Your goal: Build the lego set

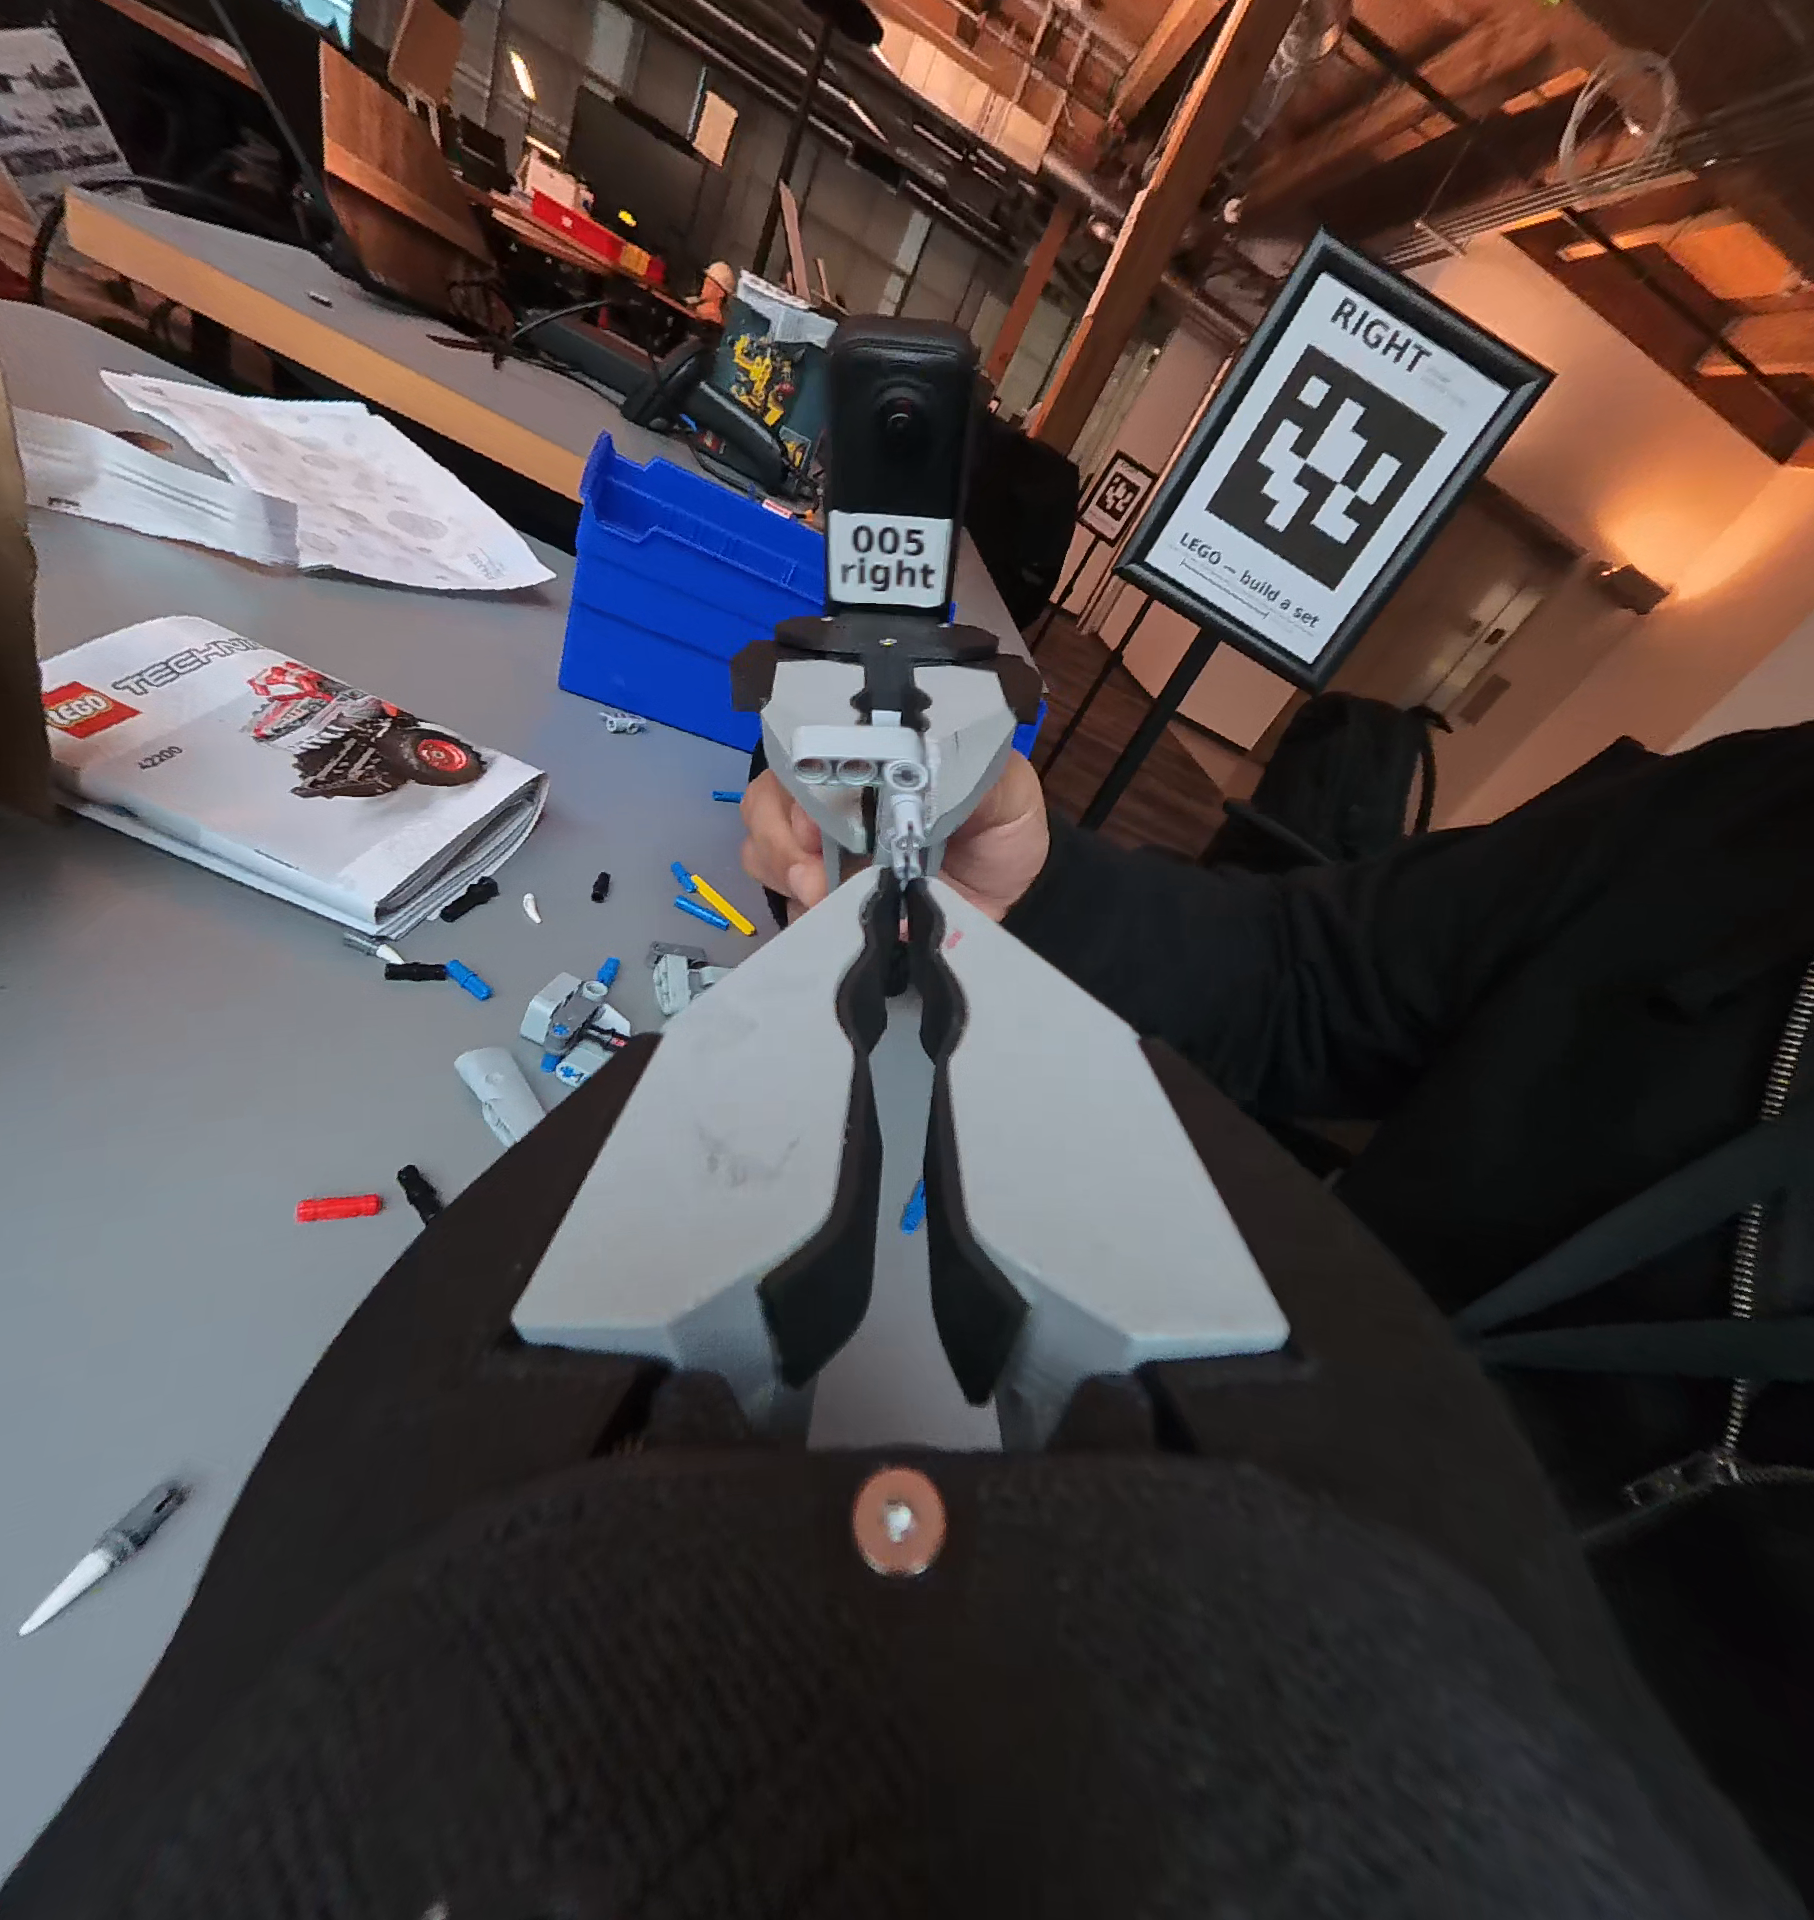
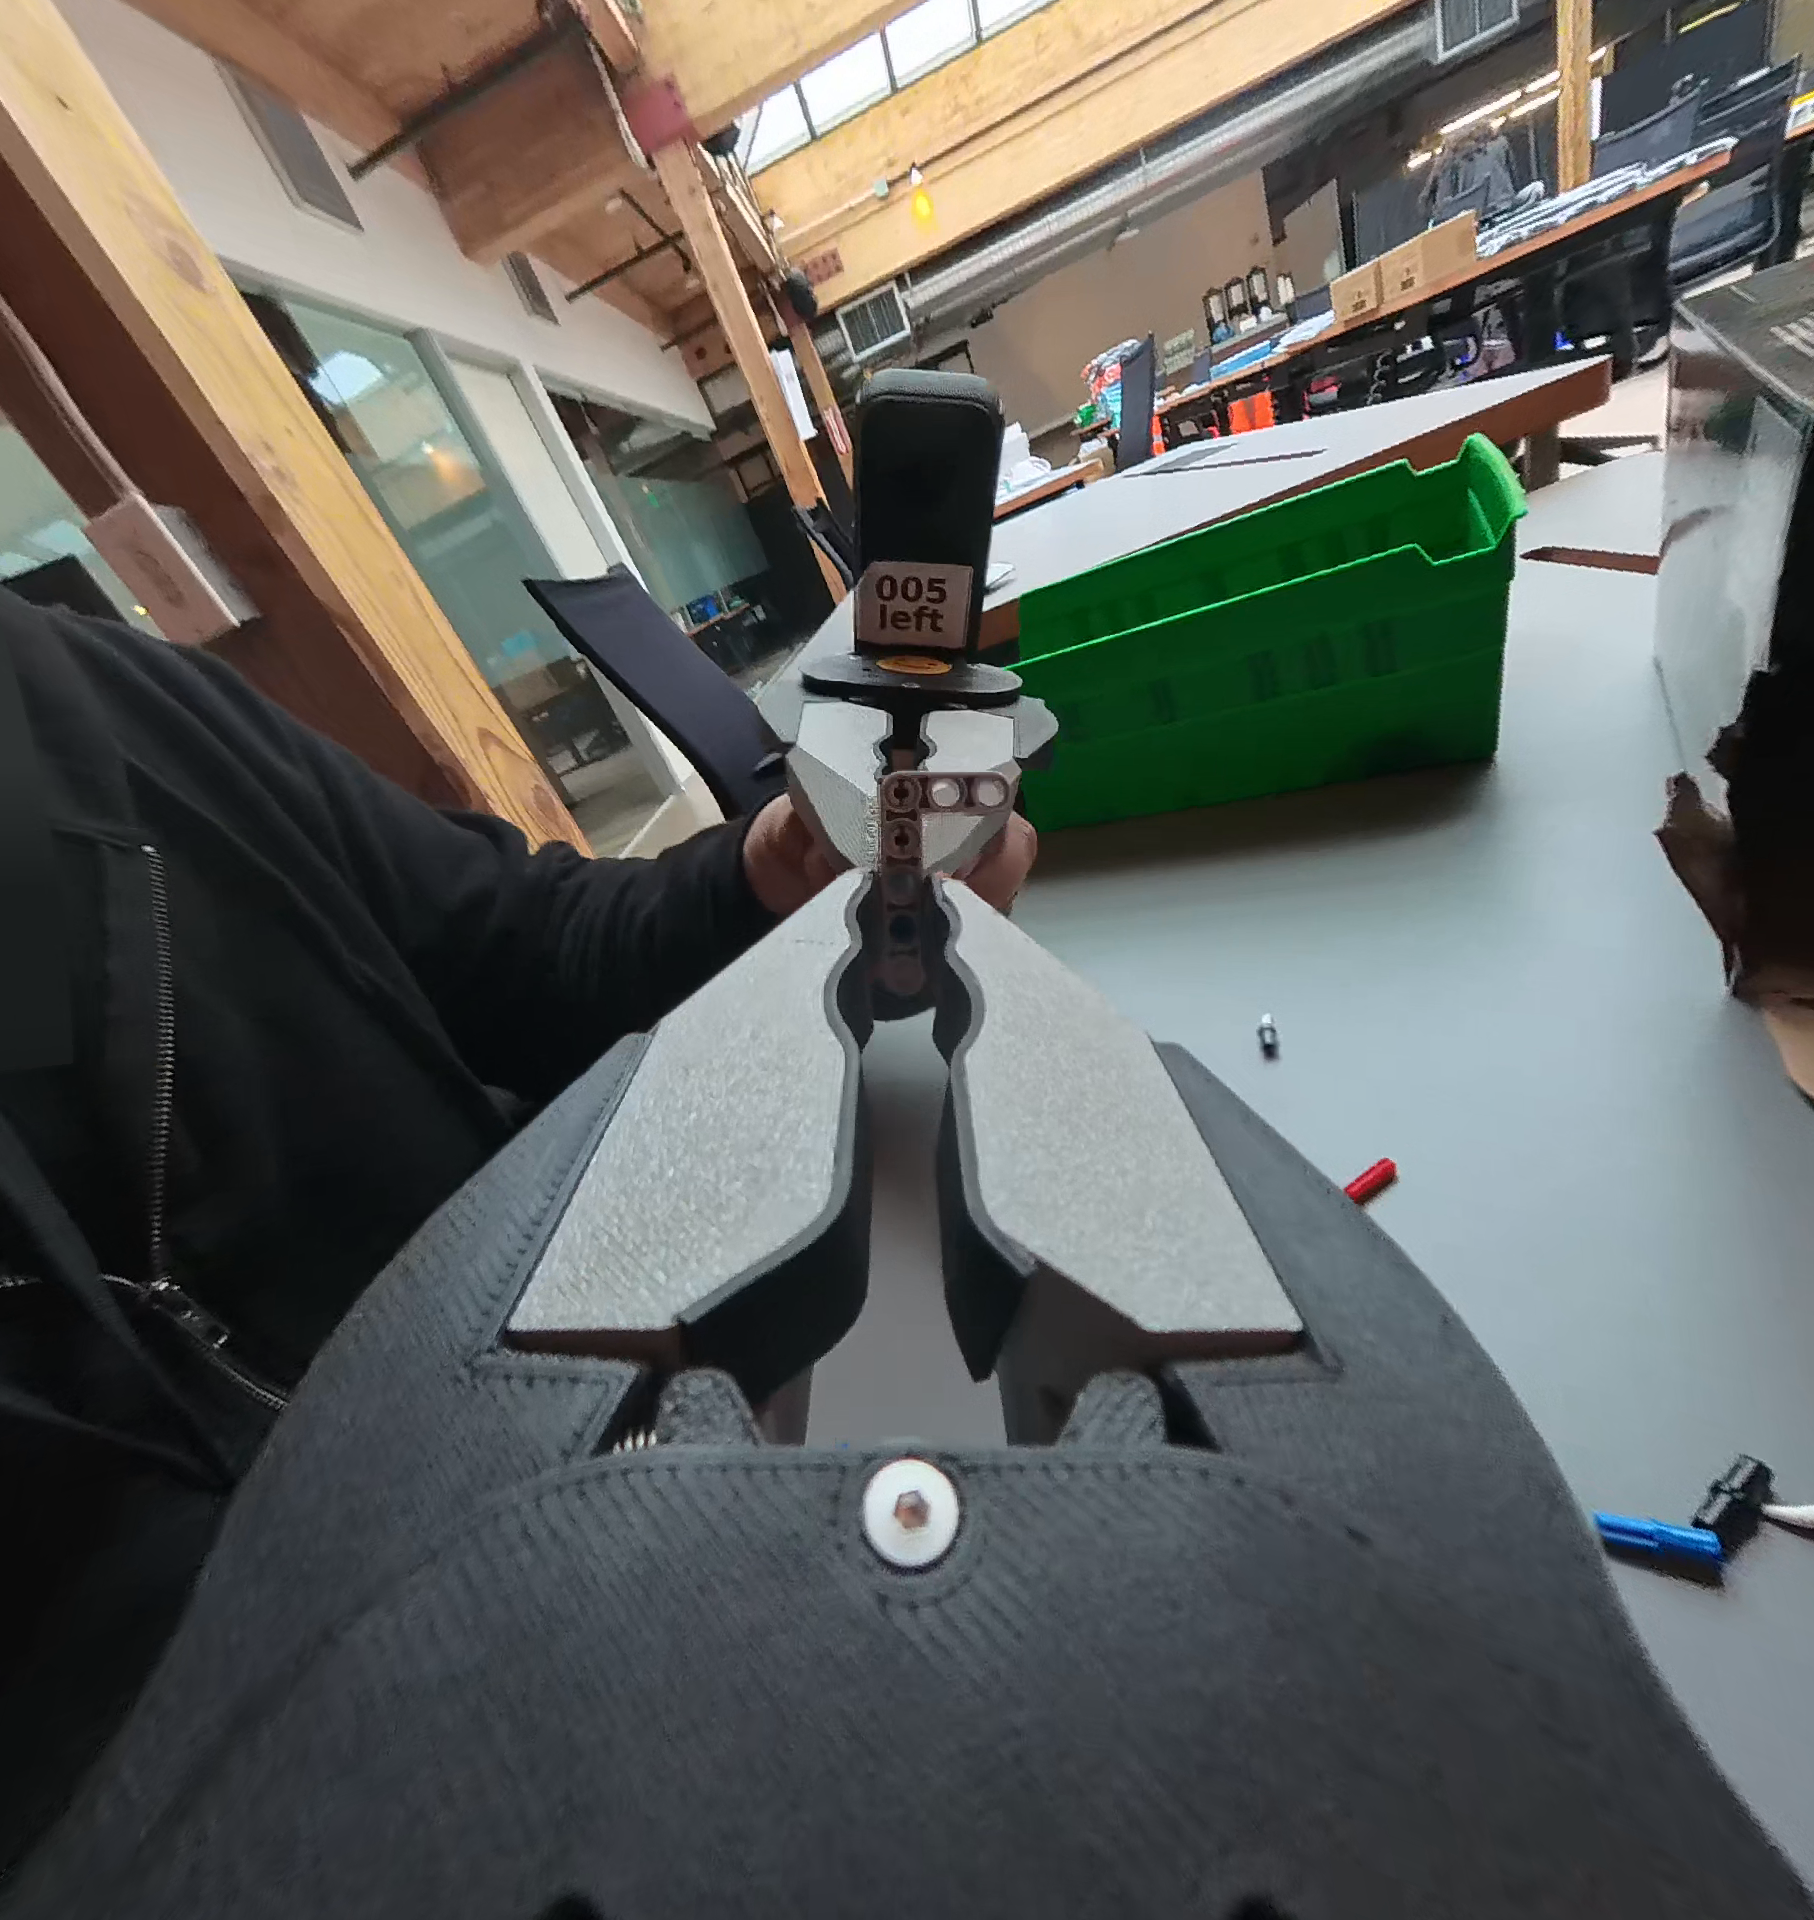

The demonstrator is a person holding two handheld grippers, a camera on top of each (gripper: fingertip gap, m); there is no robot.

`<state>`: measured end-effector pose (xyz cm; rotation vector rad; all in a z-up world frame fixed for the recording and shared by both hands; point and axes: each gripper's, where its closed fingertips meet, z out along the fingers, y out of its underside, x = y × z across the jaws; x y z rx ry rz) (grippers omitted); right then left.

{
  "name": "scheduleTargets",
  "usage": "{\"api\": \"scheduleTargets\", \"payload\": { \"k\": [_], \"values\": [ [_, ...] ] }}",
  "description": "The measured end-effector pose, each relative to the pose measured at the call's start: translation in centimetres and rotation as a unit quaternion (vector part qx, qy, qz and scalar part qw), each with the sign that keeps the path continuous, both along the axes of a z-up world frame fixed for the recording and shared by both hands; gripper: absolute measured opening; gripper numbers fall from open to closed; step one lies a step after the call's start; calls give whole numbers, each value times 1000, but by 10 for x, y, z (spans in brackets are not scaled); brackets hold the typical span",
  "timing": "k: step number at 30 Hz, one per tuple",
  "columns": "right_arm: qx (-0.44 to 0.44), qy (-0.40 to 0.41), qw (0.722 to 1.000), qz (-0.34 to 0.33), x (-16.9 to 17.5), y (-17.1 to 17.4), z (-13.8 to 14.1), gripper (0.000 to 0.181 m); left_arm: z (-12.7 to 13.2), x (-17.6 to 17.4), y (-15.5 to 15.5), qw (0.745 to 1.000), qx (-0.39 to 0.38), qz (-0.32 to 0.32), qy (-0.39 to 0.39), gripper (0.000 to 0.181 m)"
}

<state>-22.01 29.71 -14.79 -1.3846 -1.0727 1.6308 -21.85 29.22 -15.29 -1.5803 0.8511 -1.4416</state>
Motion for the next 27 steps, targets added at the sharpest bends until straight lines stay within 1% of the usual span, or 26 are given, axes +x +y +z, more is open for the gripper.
{"api": "scheduleTargets", "payload": {
  "k": [3, 8, 12, 14, 16, 17, 19, 21, 23, 27],
  "values": [
    [-2, -3, 1000, 2, -1, 0, -2, 3, -3, -1, -1, 1000, -7, -6, 5, 0],
    [1, 2, 1000, 14, 0, -4, 0, 3, -1, 0, -6, 1000, 14, -7, 18, 0],
    [-5, 7, 1000, 8, 1, -1, 0, 3, -1, 0, -3, 1000, 7, -6, 10, 0],
    [-4, 5, 1000, -3, 1, 2, -1, 4, -5, 0, 2, 1000, 18, 8, 24, 0],
    [-47, 41, 998, 4, 0, 5, 4, 4, 3, 1, 4, 999, 29, 22, 3, 1],
    [-62, 47, 997, 2, -1, 7, 2, 4, 0, 2, 5, 999, 23, 24, 8, 1],
    [-74, 46, 996, 0, -6, 8, -3, 4, -4, 3, 8, 1000, 9, 24, 17, 9],
    [-81, 53, 995, 3, -10, 6, -2, 4, -7, 6, 7, 1000, -9, 17, 13, 12],
    [-77, 53, 996, 3, -11, 6, -2, 4, -9, 6, 7, 1000, -16, 15, 10, 6],
    [-56, 25, 998, 2, -11, 3, -6, 4, -12, 6, 5, 1000, -7, 13, 28, 6]
  ]
}}
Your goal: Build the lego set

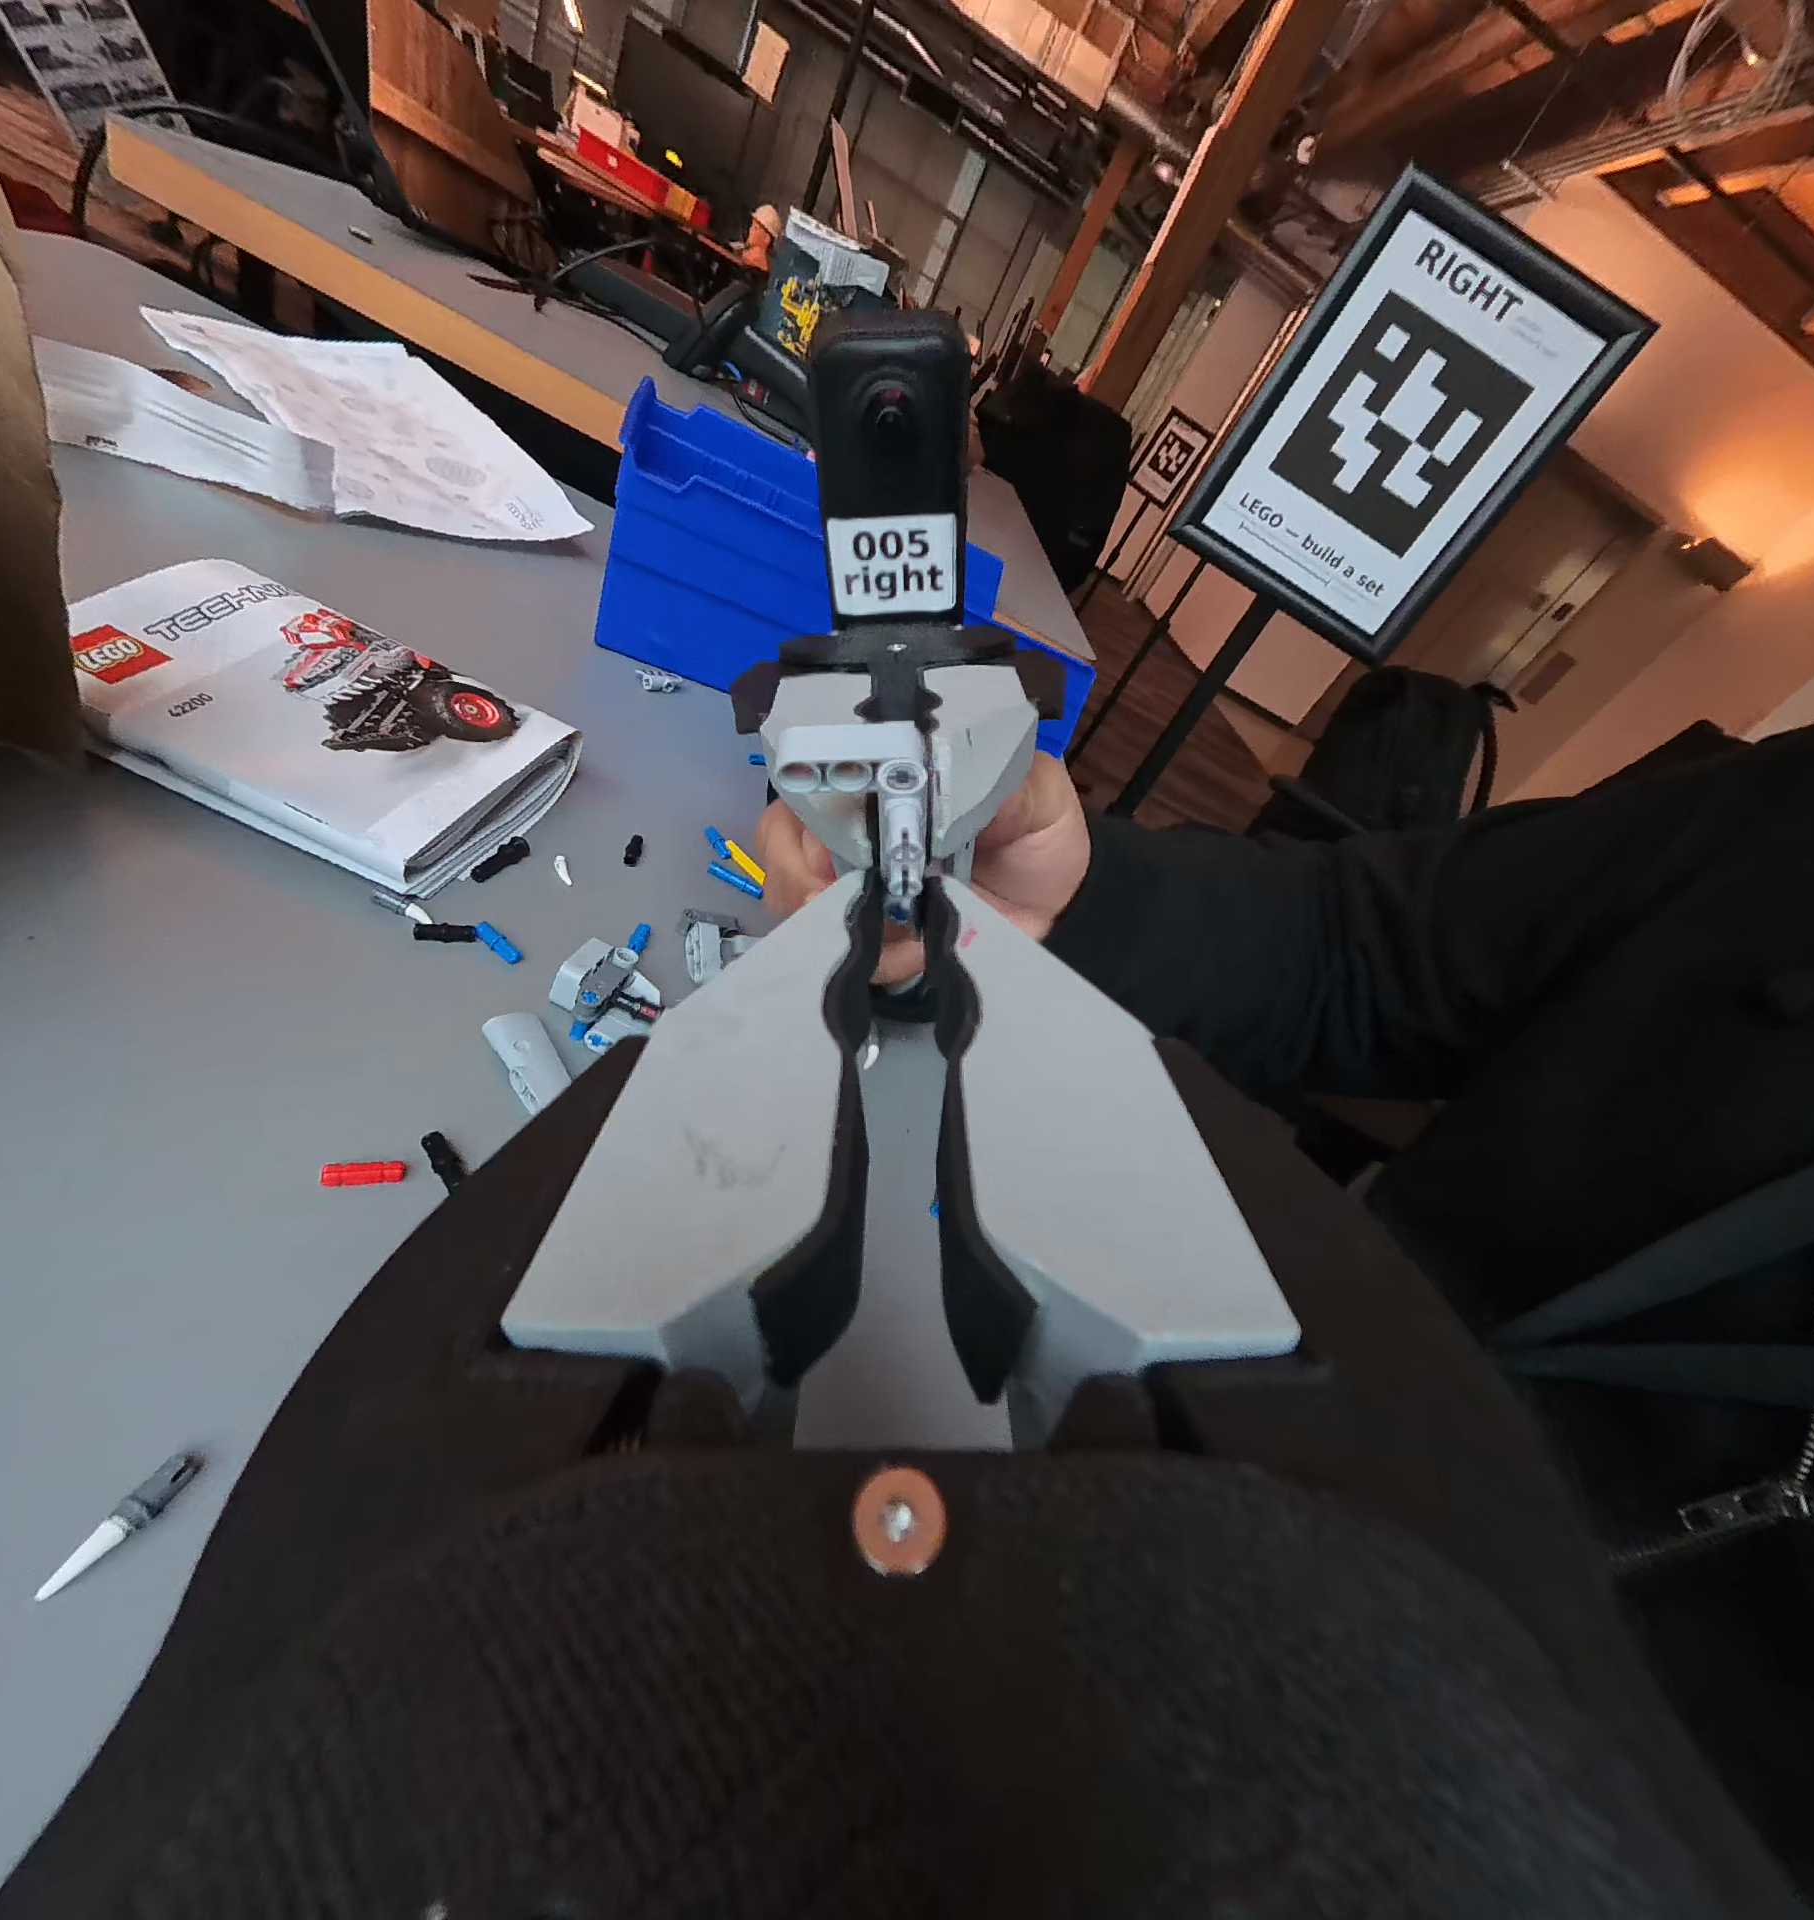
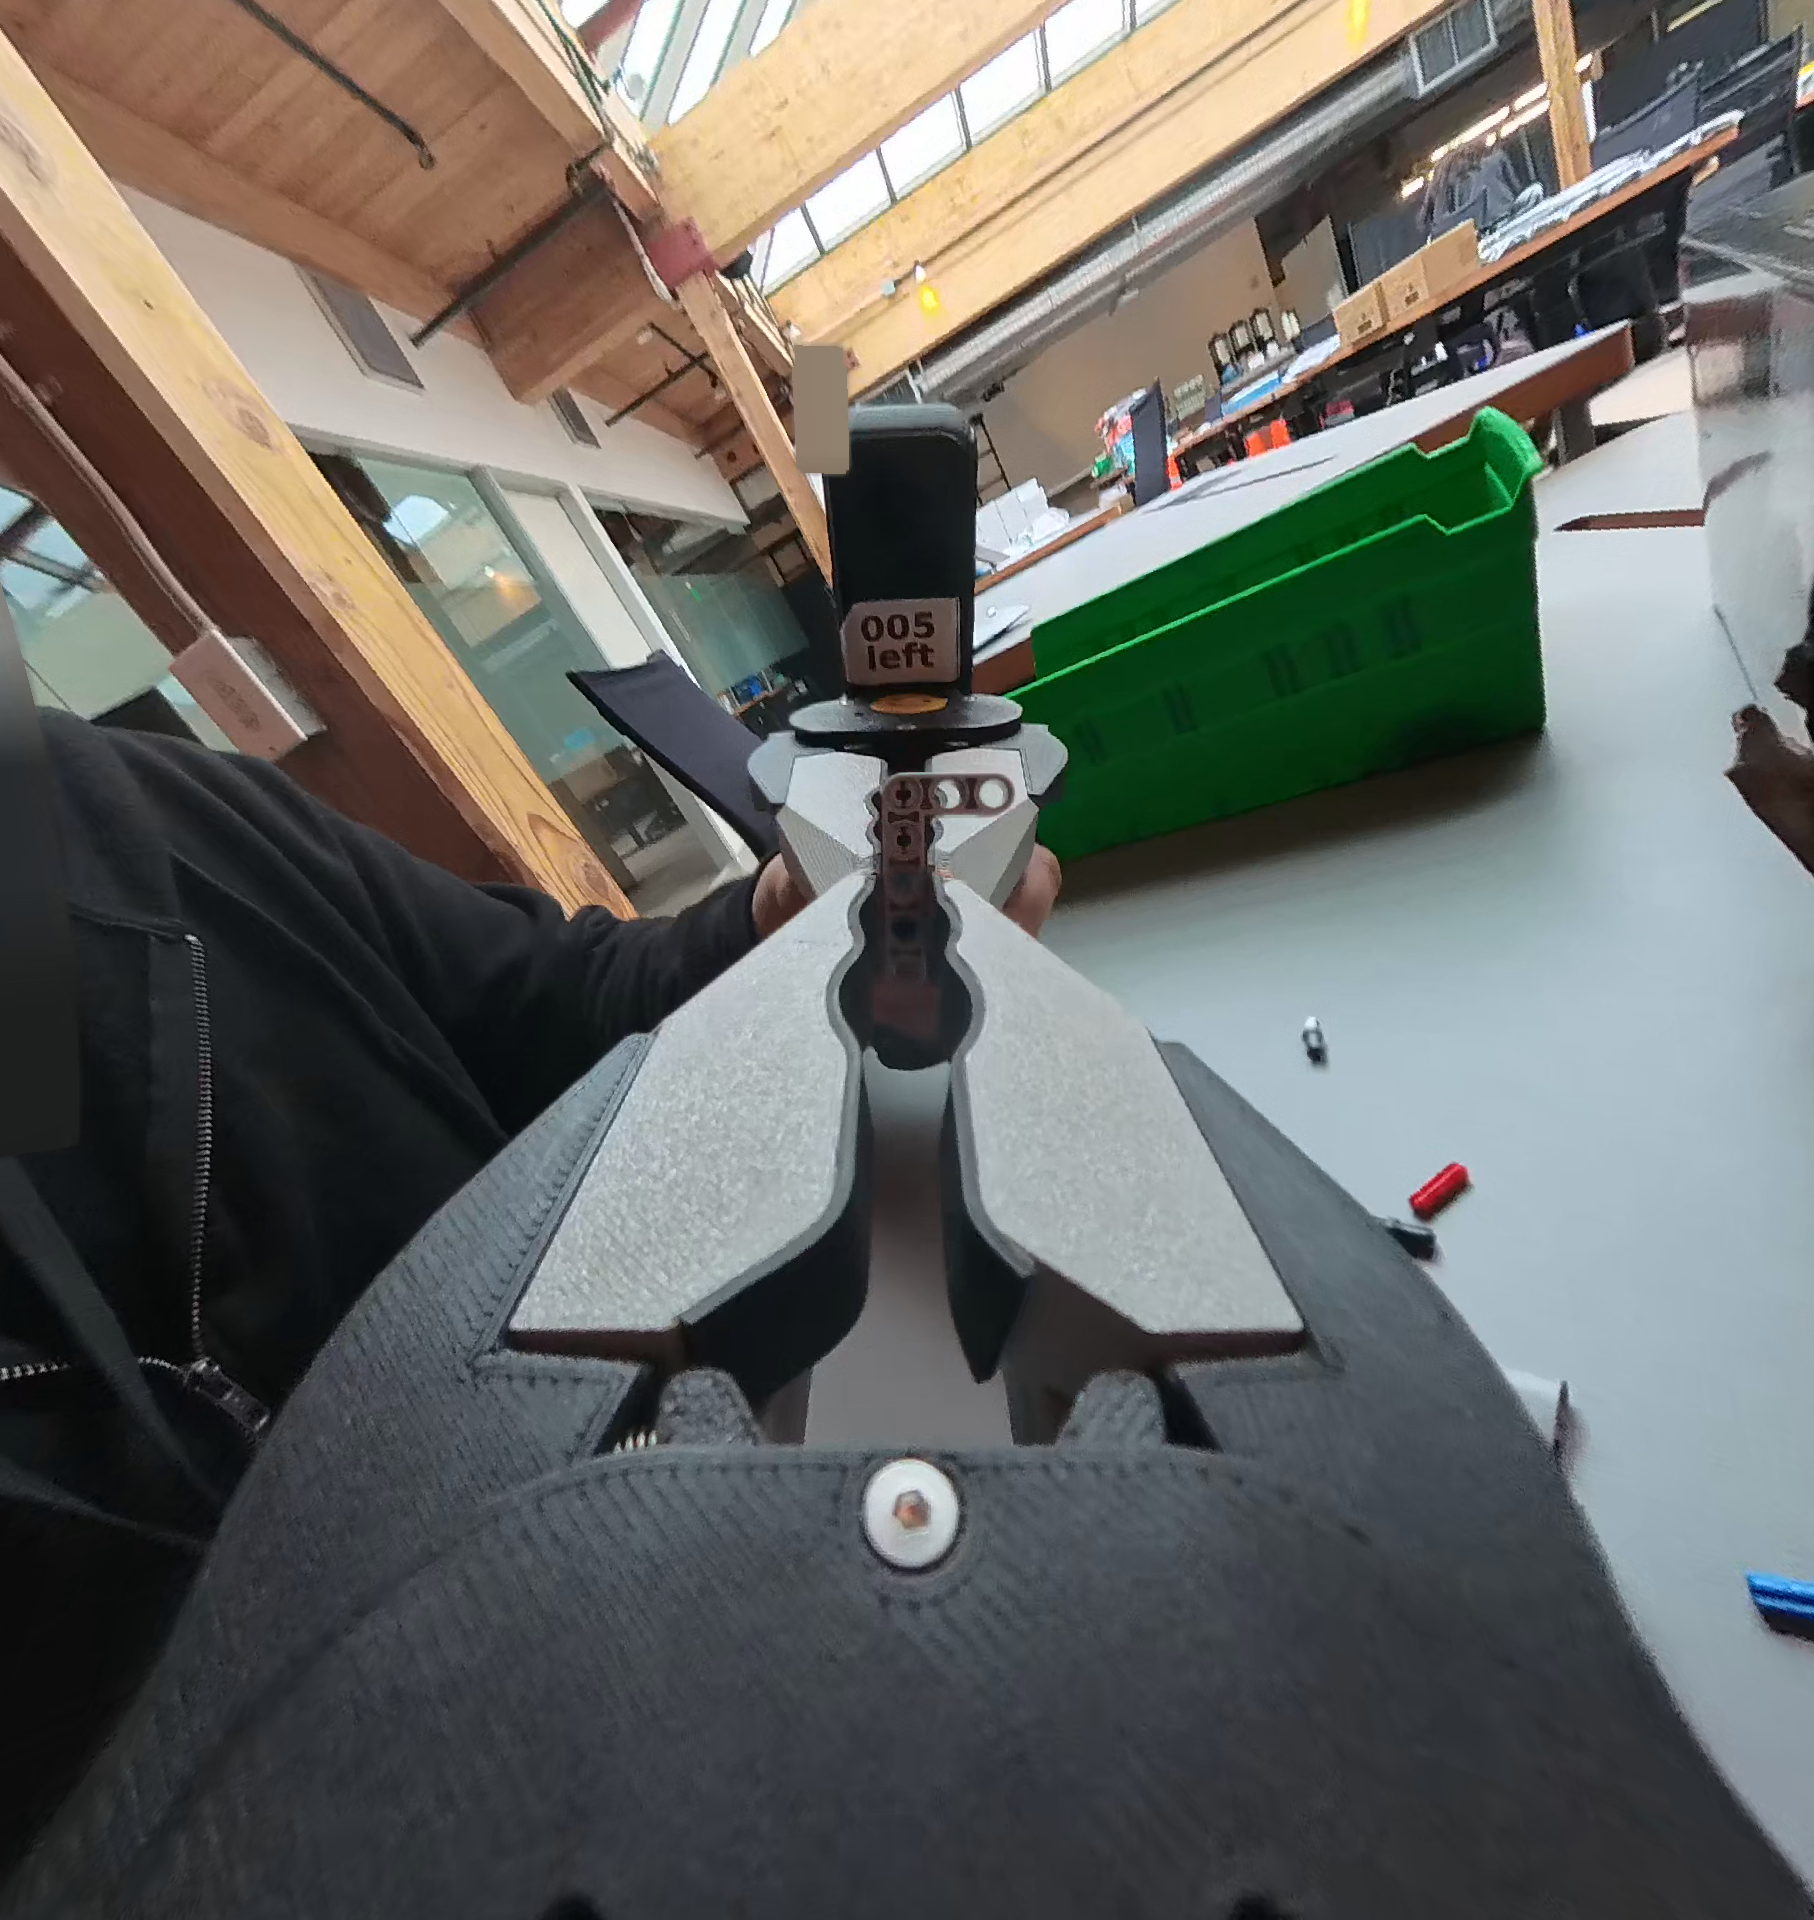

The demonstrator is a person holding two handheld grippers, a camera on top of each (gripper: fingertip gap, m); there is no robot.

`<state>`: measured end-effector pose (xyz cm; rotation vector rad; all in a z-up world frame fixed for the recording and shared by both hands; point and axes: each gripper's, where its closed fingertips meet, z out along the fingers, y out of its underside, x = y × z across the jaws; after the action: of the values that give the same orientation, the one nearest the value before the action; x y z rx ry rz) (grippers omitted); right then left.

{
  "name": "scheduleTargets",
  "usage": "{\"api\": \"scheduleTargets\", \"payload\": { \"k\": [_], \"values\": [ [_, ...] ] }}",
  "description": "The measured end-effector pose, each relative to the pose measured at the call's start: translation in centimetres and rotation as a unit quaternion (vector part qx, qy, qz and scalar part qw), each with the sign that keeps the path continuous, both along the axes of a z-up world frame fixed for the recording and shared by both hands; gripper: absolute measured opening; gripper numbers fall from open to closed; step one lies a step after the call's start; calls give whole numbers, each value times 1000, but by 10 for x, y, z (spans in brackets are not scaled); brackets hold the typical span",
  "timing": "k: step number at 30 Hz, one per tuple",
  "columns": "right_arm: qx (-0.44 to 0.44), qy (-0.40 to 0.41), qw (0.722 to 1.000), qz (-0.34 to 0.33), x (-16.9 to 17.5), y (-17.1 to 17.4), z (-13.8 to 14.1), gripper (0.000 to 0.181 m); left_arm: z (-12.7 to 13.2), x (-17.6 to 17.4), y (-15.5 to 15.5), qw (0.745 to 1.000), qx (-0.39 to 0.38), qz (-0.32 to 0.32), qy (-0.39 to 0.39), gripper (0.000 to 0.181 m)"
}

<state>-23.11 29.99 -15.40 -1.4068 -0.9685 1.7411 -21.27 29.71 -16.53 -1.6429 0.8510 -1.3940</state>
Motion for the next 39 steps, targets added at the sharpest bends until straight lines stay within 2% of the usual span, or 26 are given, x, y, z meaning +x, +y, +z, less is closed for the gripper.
{"api": "scheduleTargets", "payload": {
  "k": [3, 11, 14, 19, 22, 24, 29, 34, 37, 39],
  "values": [
    [23, -33, 999, 8, 2, -4, -5, 3, -4, 1, -5, 1000, -10, -18, 2, 6],
    [46, -39, 998, 17, 7, -9, -1, 4, -1, 5, -9, 1000, -2, -26, -9, 6],
    [71, -47, 996, 16, 11, -8, -3, 4, 1, 8, -10, 997, -44, -50, -34, 5],
    [73, -61, 995, 18, 17, -5, -8, 6, 0, 6, -1, 1000, -5, -11, -19, 5],
    [89, -86, 992, 31, 15, -9, -16, 10, 9, 2, 2, 999, -5, -1, -46, 5],
    [105, -80, 991, 18, 14, -8, -12, 15, 5, 4, 2, 999, -6, -3, -37, 5],
    [76, -64, 995, 11, 19, 0, -8, 6, 1, 7, 0, 1000, 5, -5, -15, 5],
    [63, -48, 997, 1, 16, 2, -4, 16, -3, 9, 1, 1000, -2, -6, -13, 5],
    [53, -53, 997, -13, 10, 5, -7, 4, -16, 14, 1, 1000, 6, -5, 24, 5],
    [73, -71, 995, -13, 11, 4, -12, 4, -22, 15, 1, 999, 10, -3, 45, 6]
  ]
}}
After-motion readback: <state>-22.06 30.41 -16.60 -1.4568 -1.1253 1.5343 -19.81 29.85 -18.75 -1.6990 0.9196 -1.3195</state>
